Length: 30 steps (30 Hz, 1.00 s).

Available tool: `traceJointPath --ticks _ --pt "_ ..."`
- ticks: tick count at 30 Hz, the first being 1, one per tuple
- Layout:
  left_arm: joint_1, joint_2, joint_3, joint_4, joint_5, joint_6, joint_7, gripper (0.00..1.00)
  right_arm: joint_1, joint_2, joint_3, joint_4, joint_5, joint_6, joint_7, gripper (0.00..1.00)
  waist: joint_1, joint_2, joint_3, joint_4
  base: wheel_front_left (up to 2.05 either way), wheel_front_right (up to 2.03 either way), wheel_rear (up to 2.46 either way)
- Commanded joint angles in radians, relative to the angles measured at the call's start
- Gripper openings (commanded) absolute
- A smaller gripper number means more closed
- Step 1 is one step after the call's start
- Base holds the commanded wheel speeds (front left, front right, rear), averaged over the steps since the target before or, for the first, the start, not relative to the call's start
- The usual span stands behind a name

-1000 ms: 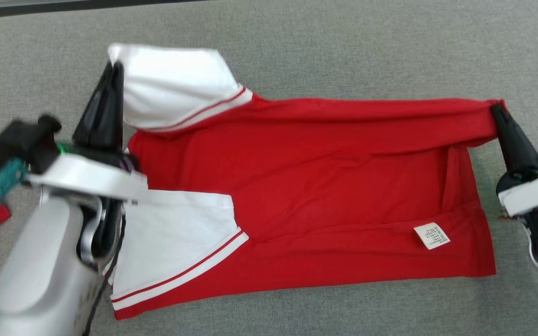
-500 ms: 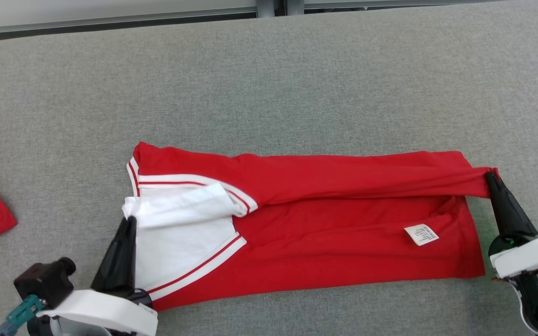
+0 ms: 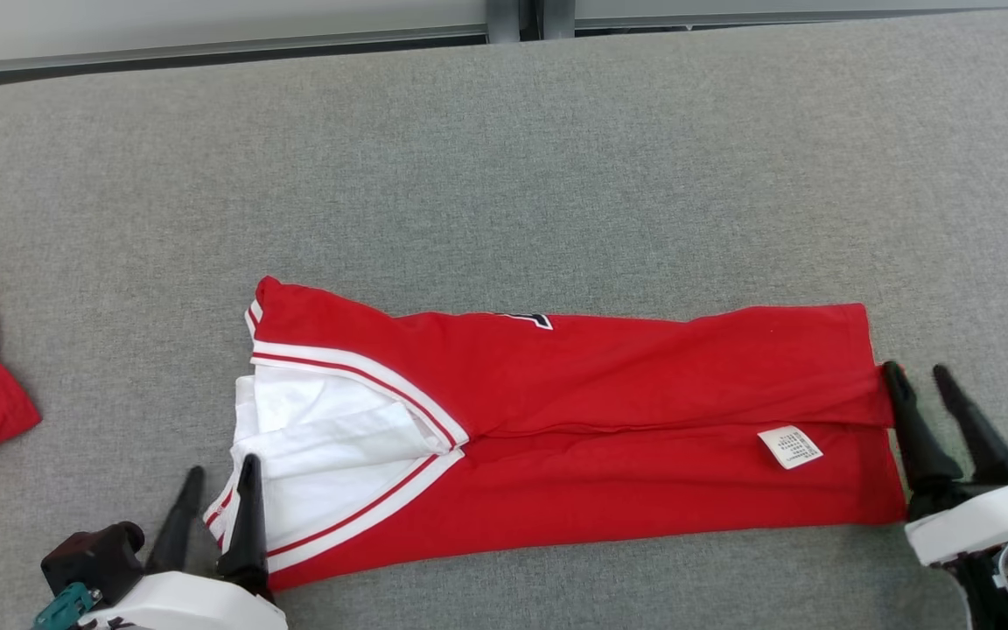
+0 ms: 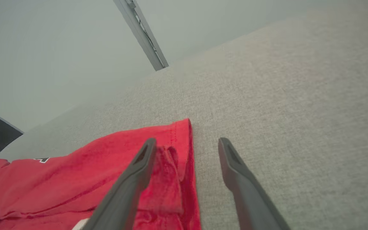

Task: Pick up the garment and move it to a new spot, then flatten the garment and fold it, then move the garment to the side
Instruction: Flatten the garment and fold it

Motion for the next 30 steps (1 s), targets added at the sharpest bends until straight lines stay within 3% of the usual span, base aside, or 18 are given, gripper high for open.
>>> traceJointPath --ticks 1,7,12,18,30 --pt "-0.023 0.003 0.004 0.000 0.019 0.010 -0.019 1.00 0.007 0.004 -0.035 -0.012 -0.061 0.000 -0.009 1.00 0.0000 -0.0001 -0.003 -0.001 0.00 0.00 0.00" --pt "-0.058 -0.001 0.016 -0.052 0.126 0.051 -0.097 1.00 0.057 0.125 -0.267 -0.196 -0.415 0.000 -0.007 1.00 0.0000 -0.0001 -0.017 -0.005 0.00 0.00 0.00" --pt "-0.084 -0.019 0.027 -0.112 0.220 0.069 -0.113 1.00 0.105 0.220 -0.349 -0.304 -0.616 0.000 0.000 1.00 0.0000 -0.0001 -0.038 -0.005 0.00 0.00 0.00" --pt "-0.069 -0.022 0.001 -0.146 0.324 0.081 -0.114 1.00 0.161 0.282 -0.341 -0.352 -0.696 0.000 0.041 1.00 0.0000 -0.0001 -0.076 -0.009 0.00 0.00 0.00" --pt "-0.009 -0.020 -0.022 -0.089 0.372 0.081 -0.114 1.00 0.230 0.323 -0.313 -0.349 -0.706 0.000 0.068 1.00 0.0000 -0.0001 -0.129 -0.017 0.00 0.00 0.00"
